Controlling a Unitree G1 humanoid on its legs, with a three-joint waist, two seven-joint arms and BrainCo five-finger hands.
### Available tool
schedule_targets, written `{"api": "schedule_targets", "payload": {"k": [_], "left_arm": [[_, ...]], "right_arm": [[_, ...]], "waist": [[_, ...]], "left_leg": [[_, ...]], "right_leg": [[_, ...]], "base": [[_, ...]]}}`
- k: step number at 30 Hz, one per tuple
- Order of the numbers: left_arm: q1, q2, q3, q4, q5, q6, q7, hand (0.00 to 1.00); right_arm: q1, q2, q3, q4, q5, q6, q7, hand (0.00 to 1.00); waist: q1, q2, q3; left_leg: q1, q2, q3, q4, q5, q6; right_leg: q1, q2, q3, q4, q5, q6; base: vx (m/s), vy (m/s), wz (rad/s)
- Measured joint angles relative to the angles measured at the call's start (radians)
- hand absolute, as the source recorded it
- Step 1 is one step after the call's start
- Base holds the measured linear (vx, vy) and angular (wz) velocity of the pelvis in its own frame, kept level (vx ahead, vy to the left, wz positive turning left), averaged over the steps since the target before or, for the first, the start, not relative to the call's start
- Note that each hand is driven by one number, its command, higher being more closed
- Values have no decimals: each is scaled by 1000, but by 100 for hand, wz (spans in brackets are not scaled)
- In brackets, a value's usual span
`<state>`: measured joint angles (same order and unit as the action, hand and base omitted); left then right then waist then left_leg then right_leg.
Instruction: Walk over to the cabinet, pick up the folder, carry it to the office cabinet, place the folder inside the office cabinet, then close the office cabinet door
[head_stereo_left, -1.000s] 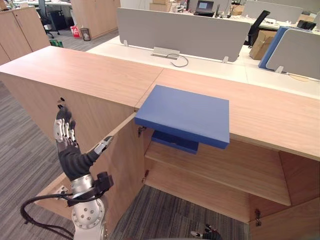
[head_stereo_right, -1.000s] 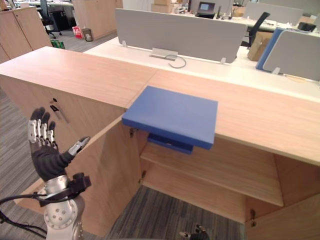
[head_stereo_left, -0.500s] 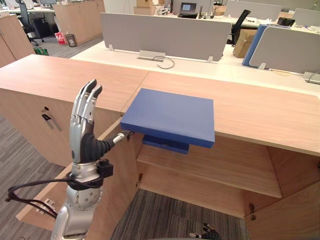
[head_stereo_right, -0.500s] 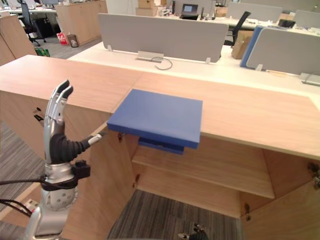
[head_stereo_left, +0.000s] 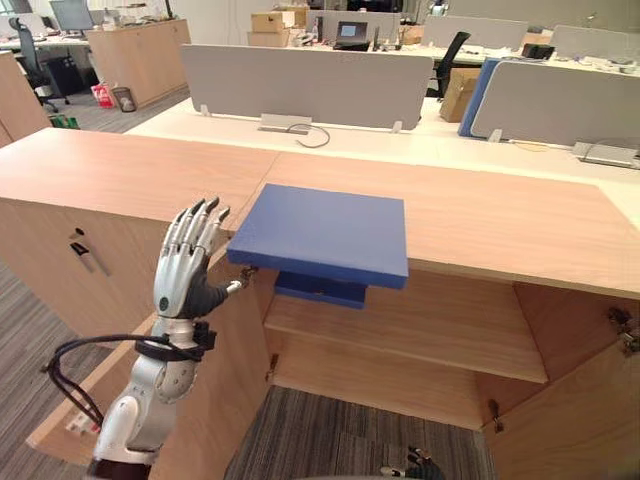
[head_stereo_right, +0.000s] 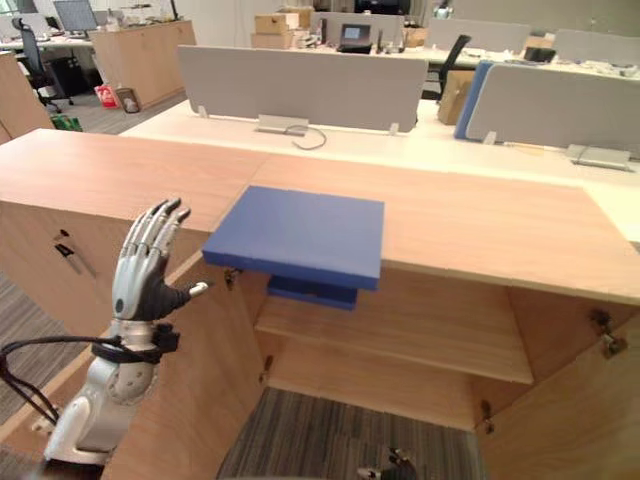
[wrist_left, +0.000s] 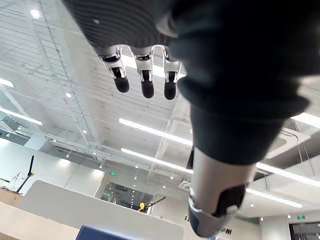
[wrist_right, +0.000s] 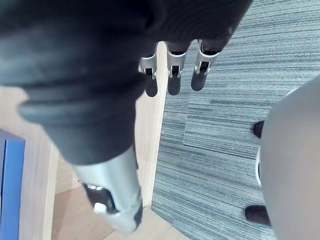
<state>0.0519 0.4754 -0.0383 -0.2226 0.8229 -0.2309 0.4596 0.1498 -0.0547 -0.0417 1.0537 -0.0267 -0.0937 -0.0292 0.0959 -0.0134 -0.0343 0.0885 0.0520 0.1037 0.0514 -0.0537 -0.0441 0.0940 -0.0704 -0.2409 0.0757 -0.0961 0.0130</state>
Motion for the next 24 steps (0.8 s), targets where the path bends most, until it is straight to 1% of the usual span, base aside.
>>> {"api": "schedule_targets", "payload": {"k": [2,5,8,13,18,24], "left_arm": [[-28,20,-18,40,13,3,-7,0],[-53,28,-24,87,39,10,-9,0],[-94,61,-61,142,52,28,-10,0],[-168,63,-109,234,69,31,-19,0],[-229,97,-180,318,81,37,-37,0],[-287,102,-223,392,81,39,-55,0]], "right_arm": [[0,-2,0,-1,0,-3,0,0],[0,-5,0,-4,0,-5,0,0],[2,-6,0,-16,0,-6,1,0],[2,-12,-1,-21,0,-6,5,0],[0,-19,-4,-24,0,-7,6,0],[1,-22,-6,-31,1,-8,6,0]], "waist": [[-1,3,1],[-10,11,1],[-19,16,4],[-27,20,2],[-47,22,3],[-58,25,5]], "left_leg": [[0,1,2,-7,3,-1],[2,1,2,-13,5,-1],[18,0,5,-18,5,-1],[20,0,9,-24,5,-1],[40,0,22,-31,5,-2],[44,2,30,-31,5,-2]], "right_leg": [[3,3,0,-11,9,0],[13,6,0,-35,20,1],[35,7,0,-53,24,2],[37,9,2,-64,29,2],[52,11,16,-71,32,2],[50,13,27,-72,36,2]], "base": [[0,0,0],[0,0,0],[0,0,0],[-5,6,-2],[-10,20,-7],[-34,15,-6]]}}
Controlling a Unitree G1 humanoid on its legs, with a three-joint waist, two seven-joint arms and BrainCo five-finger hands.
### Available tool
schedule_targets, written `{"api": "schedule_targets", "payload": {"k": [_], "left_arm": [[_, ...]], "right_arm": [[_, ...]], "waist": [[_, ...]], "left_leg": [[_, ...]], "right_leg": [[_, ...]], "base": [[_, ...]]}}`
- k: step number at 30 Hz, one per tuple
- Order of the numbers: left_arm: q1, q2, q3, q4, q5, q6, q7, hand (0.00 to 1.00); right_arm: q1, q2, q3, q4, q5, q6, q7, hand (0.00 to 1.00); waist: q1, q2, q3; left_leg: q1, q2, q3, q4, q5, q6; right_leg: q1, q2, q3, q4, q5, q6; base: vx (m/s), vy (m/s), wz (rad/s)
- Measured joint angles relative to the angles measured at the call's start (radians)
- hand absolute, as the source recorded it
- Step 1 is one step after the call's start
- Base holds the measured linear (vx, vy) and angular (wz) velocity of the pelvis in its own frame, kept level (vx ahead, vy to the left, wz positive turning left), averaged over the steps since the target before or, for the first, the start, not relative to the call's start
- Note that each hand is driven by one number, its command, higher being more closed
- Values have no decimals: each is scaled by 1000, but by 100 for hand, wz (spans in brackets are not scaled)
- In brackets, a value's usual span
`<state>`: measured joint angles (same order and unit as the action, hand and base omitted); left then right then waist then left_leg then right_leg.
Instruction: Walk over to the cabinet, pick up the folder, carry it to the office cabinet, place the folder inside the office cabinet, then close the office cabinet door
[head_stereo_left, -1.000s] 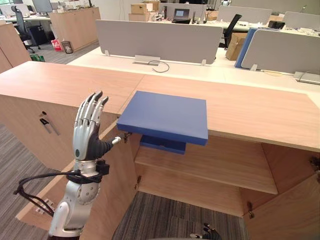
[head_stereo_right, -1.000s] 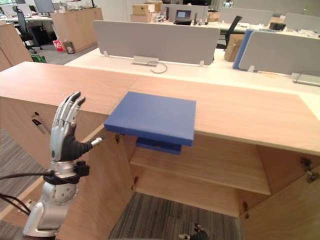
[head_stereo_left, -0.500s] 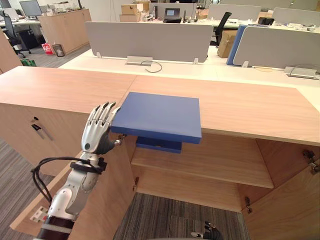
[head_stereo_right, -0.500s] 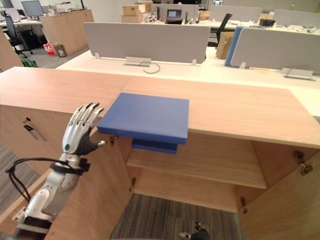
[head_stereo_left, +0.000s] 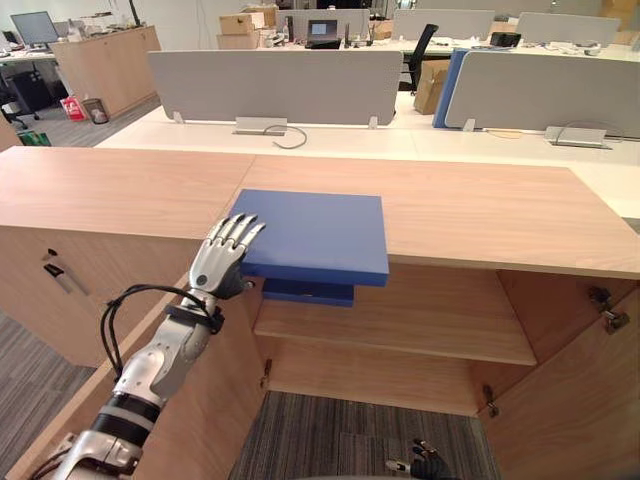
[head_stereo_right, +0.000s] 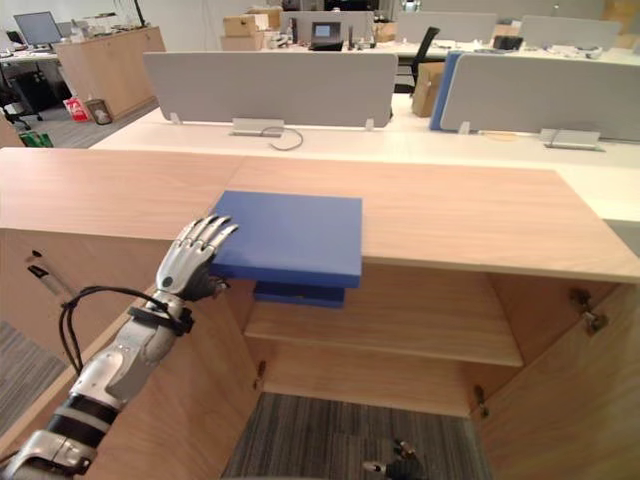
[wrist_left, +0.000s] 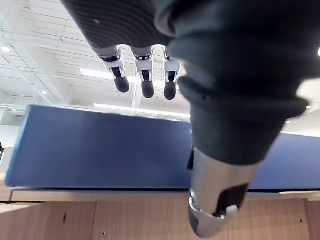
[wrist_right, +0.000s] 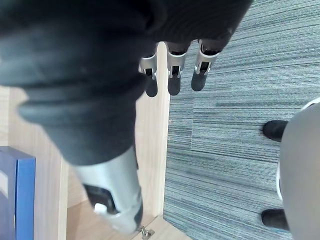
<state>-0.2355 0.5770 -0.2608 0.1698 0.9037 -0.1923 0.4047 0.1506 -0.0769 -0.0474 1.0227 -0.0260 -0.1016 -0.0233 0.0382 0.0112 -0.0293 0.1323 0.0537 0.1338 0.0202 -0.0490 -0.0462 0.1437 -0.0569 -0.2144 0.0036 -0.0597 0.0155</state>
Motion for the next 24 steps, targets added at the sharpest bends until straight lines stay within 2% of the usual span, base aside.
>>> {"api": "schedule_targets", "payload": {"k": [10,11,24], "left_arm": [[-80,23,-48,134,17,12,-4,0],[-99,31,-67,150,30,17,-4,100],[-239,39,-92,314,92,38,19,100]], "right_arm": [[2,-22,-8,-5,1,-6,0,0],[4,-30,-9,-3,1,-6,0,0],[91,-65,-5,33,0,-6,-2,0]], "waist": [[-26,3,4],[-27,3,4],[-49,9,9]], "left_leg": [[9,2,24,-7,-1,-1],[9,2,25,-7,-1,-1],[26,5,41,-13,0,-6]], "right_leg": [[-6,6,25,-3,7,1],[-6,7,25,-3,7,1],[2,6,42,-3,12,0]], "base": [[-21,12,-7],[0,0,0],[-18,7,-3]]}}
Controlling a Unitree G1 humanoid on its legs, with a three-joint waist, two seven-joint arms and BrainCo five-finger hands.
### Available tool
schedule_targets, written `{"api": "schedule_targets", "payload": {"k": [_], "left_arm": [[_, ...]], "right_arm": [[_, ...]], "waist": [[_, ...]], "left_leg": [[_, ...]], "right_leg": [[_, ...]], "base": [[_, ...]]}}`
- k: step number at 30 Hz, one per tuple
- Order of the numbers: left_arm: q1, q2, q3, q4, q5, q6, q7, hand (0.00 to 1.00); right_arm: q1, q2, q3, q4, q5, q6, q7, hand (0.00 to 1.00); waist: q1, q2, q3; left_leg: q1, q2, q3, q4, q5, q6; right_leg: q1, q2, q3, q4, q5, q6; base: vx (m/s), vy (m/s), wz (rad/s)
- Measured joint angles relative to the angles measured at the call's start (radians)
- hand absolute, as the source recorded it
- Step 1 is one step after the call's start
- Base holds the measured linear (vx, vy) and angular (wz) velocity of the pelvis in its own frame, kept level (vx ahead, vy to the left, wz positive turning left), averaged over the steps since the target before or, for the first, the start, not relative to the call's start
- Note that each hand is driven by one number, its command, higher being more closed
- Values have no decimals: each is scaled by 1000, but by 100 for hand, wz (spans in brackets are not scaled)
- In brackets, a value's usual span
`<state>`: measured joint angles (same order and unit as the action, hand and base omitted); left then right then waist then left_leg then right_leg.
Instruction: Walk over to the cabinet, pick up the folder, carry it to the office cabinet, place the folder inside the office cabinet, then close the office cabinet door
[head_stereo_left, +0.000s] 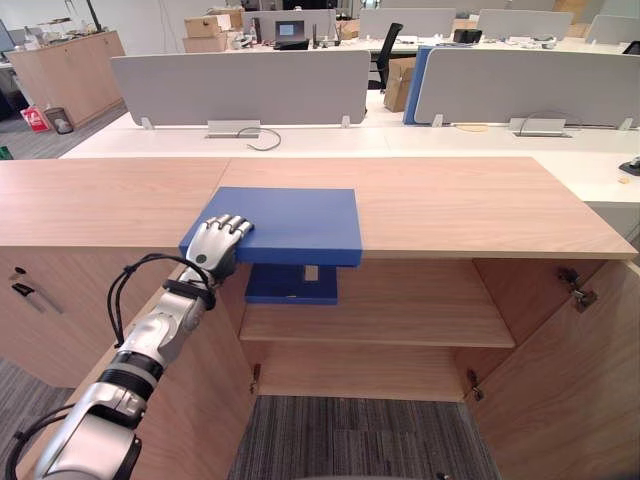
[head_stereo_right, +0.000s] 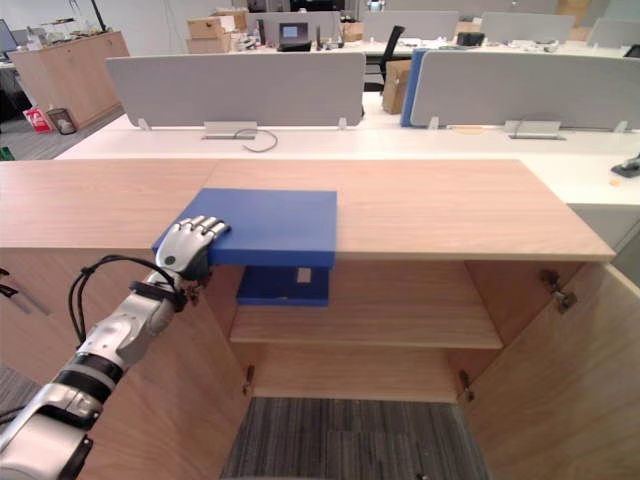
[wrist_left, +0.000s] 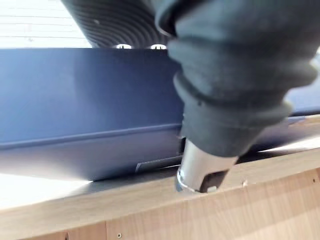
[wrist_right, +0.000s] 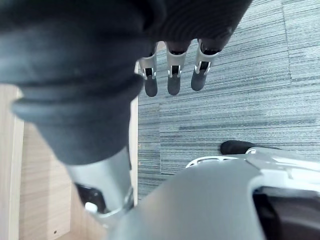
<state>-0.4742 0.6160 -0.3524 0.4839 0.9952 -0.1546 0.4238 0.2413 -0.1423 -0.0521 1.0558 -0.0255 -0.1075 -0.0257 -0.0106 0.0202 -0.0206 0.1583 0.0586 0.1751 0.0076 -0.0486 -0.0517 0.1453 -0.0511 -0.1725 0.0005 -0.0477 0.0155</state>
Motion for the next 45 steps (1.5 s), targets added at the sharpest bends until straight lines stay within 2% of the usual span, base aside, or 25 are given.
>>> {"api": "schedule_targets", "payload": {"k": [6,9,12,14,15,17,18,19,20,24,25,26,27,28,29,30,32,36,41,42,45], "left_arm": [[-27,14,-29,-1,21,-7,11,100],[-5,14,-25,-65,13,9,7,100],[152,-22,7,-329,-16,14,-14,100],[287,-104,22,-542,-71,-31,-49,100],[378,-185,28,-669,-145,-72,-65,100],[434,-256,27,-744,-248,-108,-83,100],[486,-334,25,-791,-378,-140,-105,100],[500,-357,25,-794,-420,-147,-110,100],[522,-385,25,-794,-519,-151,-130,100],[593,-428,31,-795,-760,-143,-151,100],[626,-446,41,-803,-835,-142,-166,100],[645,-460,33,-806,-932,-140,-184,100],[648,-466,27,-808,-971,-136,-194,100],[657,-475,21,-816,-1036,-130,-222,100],[668,-476,17,-828,-1099,-125,-236,100],[673,-479,17,-833,-1123,-124,-238,100],[715,-499,35,-869,-1190,-121,-245,100],[744,-517,48,-879,-1236,-121,-251,100],[746,-489,53,-837,-1221,-115,-306,100],[747,-470,52,-825,-1200,-109,-323,100],[754,-448,39,-825,-1183,-108,-346,100]], "right_arm": [[5,-2,10,-1,0,-1,-5,0],[5,-2,10,-1,0,-2,-7,0],[1,-2,2,1,0,-2,-13,0],[-13,1,-16,17,-2,0,-19,0],[-20,6,-42,33,-12,3,-21,0],[-25,6,-47,40,-15,8,-24,0],[-31,7,-46,40,-27,14,-27,0],[-32,7,-46,39,-33,16,-28,0],[-33,7,-45,39,-34,20,-28,0],[-33,7,-34,35,-13,26,-36,0],[-35,7,-26,31,9,30,-37,0],[-62,-1,16,29,24,56,-46,0],[-89,-8,46,29,36,69,-52,0],[-163,-9,88,20,72,77,-69,0],[-234,21,115,-11,155,70,-101,0],[-261,37,124,-36,187,66,-105,0],[-327,90,193,-219,281,43,-104,0],[-353,118,209,-444,283,19,-84,0],[-349,-16,180,-752,327,0,-60,0],[-360,-65,166,-820,367,24,-50,0],[-362,-127,169,-824,437,28,-9,0]], "waist": [[-7,5,2],[-7,5,4],[-6,5,13],[1,8,27],[7,11,32],[10,13,33],[13,14,33],[13,14,32],[13,13,33],[19,8,36],[26,8,35],[39,11,31],[51,8,33],[71,0,34],[83,-8,27],[87,-10,24],[113,-7,16],[128,-7,16],[112,-15,21],[109,-19,21],[111,-23,24]], "left_leg": [[4,0,1,-3,0,-7],[4,0,-2,-4,-1,-8],[1,-6,-14,-9,-1,-8],[0,-12,-25,-10,0,-7],[-1,-15,-34,-11,0,-7],[-1,-17,-45,-12,0,-6],[-1,-17,-59,-14,1,-4],[-1,-17,-61,-16,3,-2],[-1,-16,-64,-19,5,1],[-7,-15,-81,-21,7,4],[-9,-15,-86,-21,6,5],[-20,-18,-93,-17,5,6],[-22,-19,-95,-17,7,8],[-23,-17,-103,-18,12,9],[-35,-16,-117,-13,14,9],[-38,-15,-120,-7,15,8],[-53,-16,-134,-1,15,8],[-55,-19,-144,-1,15,8],[-56,-21,-146,-1,15,9],[-55,-20,-146,-1,15,9],[-58,-21,-148,-1,15,9]], "right_leg": [[5,0,1,-7,5,2],[9,0,0,-12,7,2],[10,-3,-9,-16,6,3],[13,-4,-17,-19,6,3],[16,-5,-18,-20,6,3],[16,-6,-19,-20,6,3],[16,-6,-22,-20,6,4],[16,-6,-23,-20,6,4],[16,-4,-26,-19,6,4],[11,-12,-39,-4,-6,10],[9,-15,-43,11,-15,12],[3,-19,-52,26,-24,16],[-2,-21,-60,32,-25,17],[-4,-22,-69,39,-27,16],[-16,-24,-76,52,-36,14],[-23,-25,-80,58,-38,13],[-21,-26,-97,53,-40,11],[-16,-27,-99,48,-43,11],[-16,-28,-98,49,-43,11],[-17,-25,-96,49,-42,11],[-19,-18,-96,49,-42,10]], "base": [[-30,6,-1],[0,0,0],[3,4,8],[8,3,12],[18,5,5],[9,6,4],[-20,1,5],[-46,-7,7],[-54,-10,5],[-81,3,11],[-21,12,13],[-15,4,12],[-13,3,17],[-31,-14,26],[-25,-18,29],[-1,-24,29],[25,-11,24],[20,13,9],[1,6,0],[-33,2,-2],[-12,-1,-1]]}}
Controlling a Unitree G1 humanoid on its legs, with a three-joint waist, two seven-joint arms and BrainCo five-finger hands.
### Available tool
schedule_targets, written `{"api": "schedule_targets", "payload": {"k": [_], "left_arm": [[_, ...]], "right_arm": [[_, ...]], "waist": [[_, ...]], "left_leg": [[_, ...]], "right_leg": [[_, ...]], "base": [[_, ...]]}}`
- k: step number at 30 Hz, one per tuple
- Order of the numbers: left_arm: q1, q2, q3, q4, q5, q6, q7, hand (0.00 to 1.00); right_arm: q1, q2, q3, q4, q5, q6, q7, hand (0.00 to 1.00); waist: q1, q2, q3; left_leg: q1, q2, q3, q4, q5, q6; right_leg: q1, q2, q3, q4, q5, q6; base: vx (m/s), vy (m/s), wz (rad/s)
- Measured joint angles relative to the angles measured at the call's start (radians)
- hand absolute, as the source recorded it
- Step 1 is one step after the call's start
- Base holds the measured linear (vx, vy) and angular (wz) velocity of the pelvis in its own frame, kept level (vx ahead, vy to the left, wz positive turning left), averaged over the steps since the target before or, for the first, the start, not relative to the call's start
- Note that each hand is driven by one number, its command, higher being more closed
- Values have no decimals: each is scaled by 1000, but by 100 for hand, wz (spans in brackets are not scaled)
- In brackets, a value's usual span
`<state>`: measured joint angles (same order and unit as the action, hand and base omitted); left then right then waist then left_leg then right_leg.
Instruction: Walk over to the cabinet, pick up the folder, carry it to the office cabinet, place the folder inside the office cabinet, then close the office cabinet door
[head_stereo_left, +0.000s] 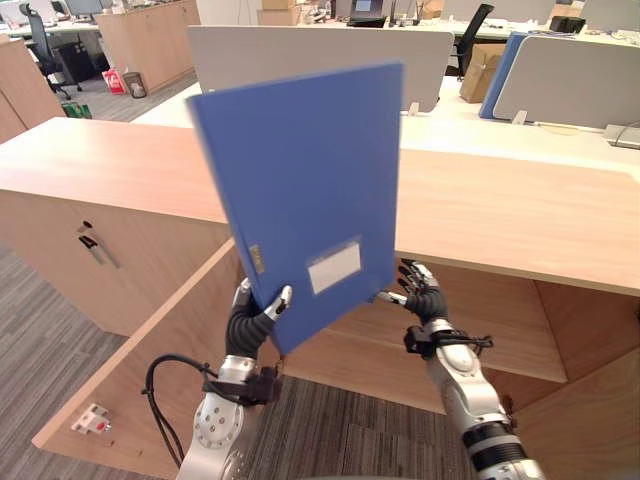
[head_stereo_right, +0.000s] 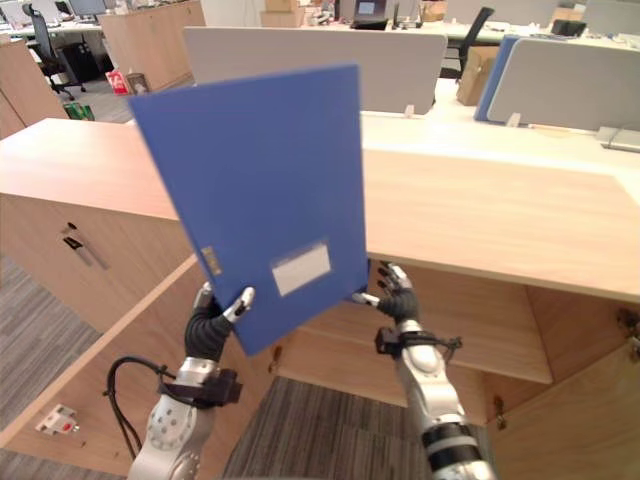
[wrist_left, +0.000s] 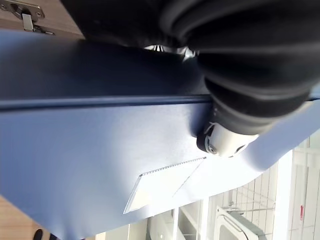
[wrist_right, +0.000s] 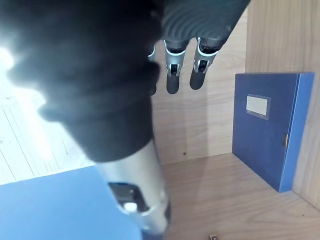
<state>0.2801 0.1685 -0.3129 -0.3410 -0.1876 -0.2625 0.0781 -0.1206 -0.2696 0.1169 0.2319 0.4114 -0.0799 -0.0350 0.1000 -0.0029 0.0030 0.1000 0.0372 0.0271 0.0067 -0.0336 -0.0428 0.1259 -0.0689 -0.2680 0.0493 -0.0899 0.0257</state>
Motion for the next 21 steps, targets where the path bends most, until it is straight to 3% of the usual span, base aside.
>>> {"api": "schedule_targets", "payload": {"k": [3,7,11,15,21], "left_arm": [[8,14,-6,0,26,0,-10,100],[59,44,-23,0,36,0,-10,100],[81,54,-36,0,36,-1,-11,100],[89,79,-48,-1,35,-2,-10,100],[107,99,-52,-2,17,-18,-7,100]], "right_arm": [[-15,-71,50,-1,92,11,15,0],[-77,-215,220,-1,211,14,54,0],[-122,-295,298,-1,325,35,93,0],[-191,-371,389,0,360,58,126,0],[-302,-410,458,-2,394,71,209,0]], "waist": [[-3,0,0],[-32,0,0],[-31,0,0],[-32,1,-1],[-29,3,-9]], "left_leg": [[-2,1,-3,0,0,0],[-11,1,-2,6,-1,0],[-15,2,1,12,-2,1],[-23,4,7,17,-2,1],[-25,3,6,23,-1,1]], "right_leg": [[-2,2,1,1,0,0],[-12,2,9,5,1,-1],[-21,3,19,12,1,-1],[-34,3,25,23,1,-1],[-37,1,26,30,1,-1]], "base": [[0,0,0],[-7,8,-4],[-26,13,-7],[-35,18,-5],[-36,16,1]]}}
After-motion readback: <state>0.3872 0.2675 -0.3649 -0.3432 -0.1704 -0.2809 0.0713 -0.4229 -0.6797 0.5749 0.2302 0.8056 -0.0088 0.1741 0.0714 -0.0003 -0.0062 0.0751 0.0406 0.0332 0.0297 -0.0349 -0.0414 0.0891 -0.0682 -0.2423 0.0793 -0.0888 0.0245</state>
